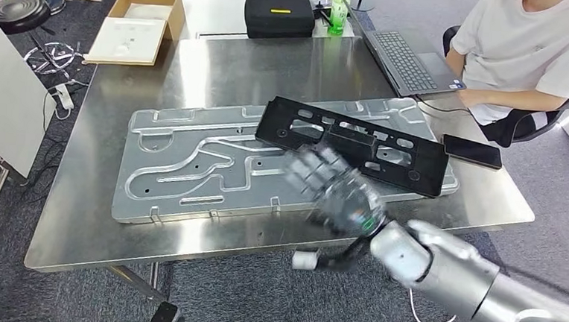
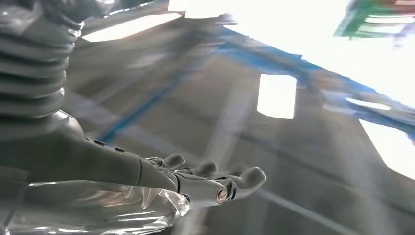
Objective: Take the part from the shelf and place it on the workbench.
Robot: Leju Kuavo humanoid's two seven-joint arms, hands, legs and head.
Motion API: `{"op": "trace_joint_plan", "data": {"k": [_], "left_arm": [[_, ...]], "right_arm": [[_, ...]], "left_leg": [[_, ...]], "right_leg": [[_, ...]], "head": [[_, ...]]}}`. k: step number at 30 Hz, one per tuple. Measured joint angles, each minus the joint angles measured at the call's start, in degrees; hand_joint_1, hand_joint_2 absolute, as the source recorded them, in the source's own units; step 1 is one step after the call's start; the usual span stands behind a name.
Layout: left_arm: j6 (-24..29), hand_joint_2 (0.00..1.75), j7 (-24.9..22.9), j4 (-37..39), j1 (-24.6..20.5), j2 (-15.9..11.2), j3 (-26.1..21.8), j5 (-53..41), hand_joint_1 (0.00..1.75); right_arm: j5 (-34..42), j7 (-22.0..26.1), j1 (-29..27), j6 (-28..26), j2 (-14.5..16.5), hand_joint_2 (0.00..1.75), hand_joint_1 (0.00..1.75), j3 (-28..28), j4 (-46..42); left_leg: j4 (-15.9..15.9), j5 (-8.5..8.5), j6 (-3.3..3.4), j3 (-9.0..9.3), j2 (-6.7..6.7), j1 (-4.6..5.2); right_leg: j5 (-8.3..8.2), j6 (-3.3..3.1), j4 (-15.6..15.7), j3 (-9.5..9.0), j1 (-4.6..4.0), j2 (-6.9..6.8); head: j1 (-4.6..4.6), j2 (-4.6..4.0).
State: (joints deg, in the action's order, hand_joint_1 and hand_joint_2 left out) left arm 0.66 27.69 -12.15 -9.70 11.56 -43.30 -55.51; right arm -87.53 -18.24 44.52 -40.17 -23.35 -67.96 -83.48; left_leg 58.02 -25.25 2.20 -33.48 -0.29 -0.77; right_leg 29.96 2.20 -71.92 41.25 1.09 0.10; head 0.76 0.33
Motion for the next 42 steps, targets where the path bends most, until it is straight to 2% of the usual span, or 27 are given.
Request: {"op": "trace_joint_plan", "data": {"k": [2, 4, 5, 6, 9, 10, 11, 12, 14, 16, 17, 19, 21, 23, 25, 26, 28, 29, 30, 31, 32, 34, 36, 38, 39, 40, 42], "left_arm": [[0.0, 0.0, 0.0, 0.0, 0.0, 0.2, 0.0, 0.1, 0.0], [0.1, 0.0, 0.0, 0.0, -0.1, 0.3, 0.0, 0.1, 0.0], [0.1, 0.0, 0.0, 0.0, 0.0, 0.3, 0.0, 0.2, 0.0], [0.2, 0.0, 0.1, 0.0, 0.1, 0.3, 0.0, 0.3, 0.0], [0.4, 0.0, 0.2, 0.0, 0.4, 0.4, -0.1, 0.6, 0.0], [0.5, 0.0, 0.3, 0.0, 0.4, 0.4, -0.1, 0.7, 0.0], [0.5, 0.0, 0.3, 0.0, 0.3, 0.4, -0.1, 0.8, 0.0], [0.5, 0.0, 0.3, 0.0, 0.3, 0.4, -0.1, 0.8, 0.0], [0.5, 0.0, 0.4, 0.0, 0.3, 0.4, -0.1, 0.8, 0.0], [0.6, 0.0, 0.3, 0.0, 0.8, 0.4, -0.1, 0.8, 0.0], [0.6, 0.0, 0.3, 0.0, 1.0, 0.3, -0.1, 0.7, 0.0], [0.6, 0.0, 0.2, 0.0, 1.1, 0.2, -0.2, 0.7, 0.0], [0.7, 0.0, 0.2, 0.0, 1.0, 0.2, -0.2, 0.7, 0.0], [0.7, 0.0, 0.1, 0.0, 1.1, 0.2, -0.2, 0.5, 0.0], [0.7, 0.0, 0.1, 0.0, 1.2, 0.2, -0.2, 0.4, 0.0], [0.7, 0.0, 0.1, 0.0, 1.2, 0.2, -0.2, 0.3, 0.0], [0.8, 0.0, 0.3, 0.0, 1.2, 0.2, -0.3, 0.4, 0.0], [0.9, 0.0, 0.4, 0.0, 1.2, 0.1, -0.3, 0.5, 0.0], [1.0, 0.0, 0.5, 0.0, 1.2, 0.1, -0.3, 0.7, 0.0], [1.1, 0.0, 0.6, 0.0, 1.2, 0.0, -0.3, 0.9, 0.0], [1.1, 0.0, 0.7, 0.0, 1.2, -0.1, -0.3, 1.0, 0.0], [1.0, 0.0, 1.0, 0.0, 1.2, -0.1, -0.4, 1.1, 0.0], [0.8, 0.0, 1.1, 0.0, 1.2, -0.2, -0.4, 1.2, 0.0], [0.8, 0.0, 1.2, 0.0, 1.3, -0.3, -0.6, 1.3, 0.0], [0.8, 0.0, 1.2, 0.0, 1.4, -0.4, -0.6, 1.3, 0.0], [0.9, 0.0, 1.2, 0.0, 1.5, -0.5, -0.7, 1.3, 0.0], [1.0, 0.0, 1.2, 0.0, 1.4, -0.6, -0.7, 1.4, 0.0]], "right_arm": [[0.2, 7.3, -5.5, -0.1, 3.1, 0.0, 0.0, 6.9, -4.5], [1.5, 9.6, -8.6, -0.1, 5.5, 0.0, 0.0, 12.1, -7.7], [3.8, 12.4, -10.8, 0.0, 7.2, 0.0, 0.0, 15.0, -9.1], [7.3, 17.7, -13.8, 0.0, 10.0, 0.0, 0.0, 18.4, -10.4], [17.5, 42.5, -22.3, 0.0, 20.8, 0.0, 0.0, 29.8, -13.5], [18.7, 47.9, -23.5, 0.0, 22.8, 0.0, 0.0, 31.9, -14.1], [19.2, 50.7, -24.0, 0.0, 23.7, 0.0, 0.0, 32.8, -14.3], [19.3, 51.0, -24.0, 0.0, 23.9, 0.0, 0.0, 32.9, -14.4], [20.5, 55.0, -25.4, 0.0, 26.0, 0.0, 0.0, 35.1, -15.3], [23.4, 58.2, -28.7, 0.0, 30.7, 0.0, 0.0, 39.8, -17.0], [24.6, 57.9, -30.0, 0.0, 32.4, 0.0, 0.0, 41.5, -17.6], [25.8, 57.7, -31.4, 0.1, 34.5, 0.0, 0.0, 43.5, -18.7], [25.9, 57.7, -32.1, 0.1, 35.4, 0.0, 0.0, 44.4, -19.2], [26.2, 57.7, -32.6, 0.1, 36.0, 0.0, 0.0, 45.1, -19.6], [26.8, 57.7, -33.0, 0.1, 36.4, 0.0, 0.0, 45.8, -20.1], [27.0, 57.7, -33.1, 0.1, 36.5, 0.0, 0.0, 46.2, -20.4], [27.6, 57.7, -33.5, 0.1, 36.6, 0.0, 0.0, 46.8, -20.6], [27.9, 57.7, -33.6, 0.1, 36.6, 0.0, 0.0, 47.0, -20.6], [28.1, 57.7, -33.7, 0.1, 36.5, 0.0, 0.0, 47.1, -20.6], [28.3, 57.7, -33.6, 0.1, 36.5, 0.0, 0.0, 47.2, -20.6], [28.5, 57.7, -33.6, 0.1, 36.6, 0.0, 0.0, 47.2, -20.6], [28.6, 57.7, -33.3, 0.1, 36.6, 0.0, 0.0, 47.2, -20.6], [28.6, 57.7, -33.1, 0.1, 36.6, 0.0, 0.0, 47.2, -20.6], [28.6, 57.7, -33.0, 0.1, 36.7, 0.0, 0.0, 47.2, -20.6], [28.6, 57.7, -32.9, 0.1, 36.8, 0.0, 0.0, 47.2, -20.6], [28.7, 57.7, -32.8, 0.1, 36.9, 0.0, 0.0, 47.2, -20.6], [28.9, 57.7, -32.8, 0.2, 37.1, 0.0, 0.0, 47.2, -20.6]], "left_leg": [[0.6, -0.49, -0.47, -0.12, -0.03, 0.09], [1.1, -0.88, -1.04, -0.38, -0.15, 0.33], [1.2, -0.95, -1.38, -0.42, -0.23, 0.41], [1.1, -0.99, -1.74, -0.45, -0.28, 0.35], [2.4, -2.39, -2.68, -0.92, -0.2, 0.12], [3.1, -2.97, -2.83, -1.1, -0.16, 0.1], [3.6, -3.42, -2.91, -1.33, -0.14, 0.12], [3.8, -3.52, -2.92, -1.39, -0.14, 0.12], [8.1, -5.88, -3.11, -3.34, -0.12, 0.08], [12.2, -6.94, -3.23, -4.91, 0.04, 0.06], [10.5, -5.64, -3.06, -3.84, 0.55, 0.1], [3.8, -2.85, -2.39, -0.41, 2.88, 0.48], [0.8, -2.2, -1.81, 0.81, 4.02, 0.92], [0.5, -1.79, -1.31, 0.81, 2.87, 0.85], [-0.1, -1.17, -0.68, 1.1, 1.8, 0.5], [-0.4, -0.87, -0.39, 1.2, 1.28, 0.31], [-0.4, -0.63, -0.07, 0.99, 0.19, 0.34], [-0.3, -0.59, -0.02, 0.88, -0.41, 0.36], [-0.2, -0.57, -0.01, 0.8, -1.06, 0.38], [-0.1, -0.59, -0.04, 0.76, -1.75, 0.39], [0.1, -0.64, -0.11, 0.75, -2.47, 0.39], [0.5, -0.76, -0.43, 0.59, -3.82, 0.37], [0.6, -0.68, -1.04, 0.17, -4.88, 0.25], [0.4, -0.43, -1.81, -0.15, -5.82, 0.14], [0.5, -0.51, -2.11, -0.21, -5.65, 0.14], [1.1, -1.03, -2.41, -0.52, -4.77, 0.22], [6.0, -3.95, -2.92, -2.79, -1.99, 0.22]], "right_leg": [[-3.24, -0.04, 7.3, -3.53, 0.24, -0.21], [-4.05, -0.57, 11.2, -5.38, 0.06, -0.24], [-3.78, -1.01, 11.4, -5.48, -0.18, -0.19], [-3.9, -1.52, 11.5, -5.54, -0.3, -0.13], [-4.17, -2.77, 12.0, -5.68, -0.09, -0.27], [-4.2, -2.98, 12.1, -5.7, -0.03, -0.34], [-4.19, -3.07, 12.1, -5.71, -0.02, -0.38], [-4.18, -3.09, 12.1, -5.71, -0.02, -0.38], [-4.08, -3.3, 12.1, -5.79, -0.13, -0.79], [-3.9, -3.59, 12.0, -5.92, -0.36, -1.79], [-3.82, -3.64, 12.0, -6.02, -0.45, -2.26], [-3.67, -3.45, 11.9, -6.22, -0.69, -3.04], [-3.61, -2.98, 11.9, -6.39, -0.89, -3.73], [-3.58, -2.35, 12.0, -6.64, -0.94, -4.5], [-2.3, -1.66, 10.7, -6.4, -0.82, -3.59], [-0.76, -1.39, 8.6, -5.59, -0.74, -2.6], [3.01, -1.14, 1.8, -2.65, -0.55, -0.87], [4.09, -1.1, -1.1, -1.3, -0.51, -0.56], [4.11, -1.11, -2.5, -0.69, -0.48, -0.42], [2.95, -1.18, -1.6, -1.15, -0.44, -0.31], [0.98, -1.32, 1.3, -2.61, -0.4, 0.04], [-2.12, -1.68, 8.6, -6.18, -0.27, 2.07], [-2.76, -1.91, 12.0, -7.67, -0.35, 3.43], [-2.89, -2.23, 12.3, -7.72, -0.38, 2.69], [-3.04, -2.52, 12.6, -7.88, -0.26, 2.14], [-3.19, -2.89, 13.0, -8.1, -0.1, 1.52], [-3.34, -3.45, 13.5, -8.38, -0.02, 0.02]], "head": [[-0.02, 0.0], [-0.02, 0.0], [-0.01, 0.0], [-0.01, 0.0], [-0.07, 0.0], [-0.11, 0.0], [-0.13, 0.0], [-0.13, 0.0], [-0.13, 0.0], [-0.11, 0.0], [-0.11, 0.0], [-0.1, 0.0], [-0.08, 0.0], [-0.08, 0.0], [-0.07, 0.0], [-0.05, 0.0], [-0.05, 0.0], [-0.05, 0.0], [-0.06, 0.0], [-0.06, 0.0], [-0.07, 0.0], [-0.07, 0.0], [-0.08, 0.0], [-0.09, 0.0], [-0.09, 0.0], [-0.17, 0.0], [-0.3, 0.0]]}}
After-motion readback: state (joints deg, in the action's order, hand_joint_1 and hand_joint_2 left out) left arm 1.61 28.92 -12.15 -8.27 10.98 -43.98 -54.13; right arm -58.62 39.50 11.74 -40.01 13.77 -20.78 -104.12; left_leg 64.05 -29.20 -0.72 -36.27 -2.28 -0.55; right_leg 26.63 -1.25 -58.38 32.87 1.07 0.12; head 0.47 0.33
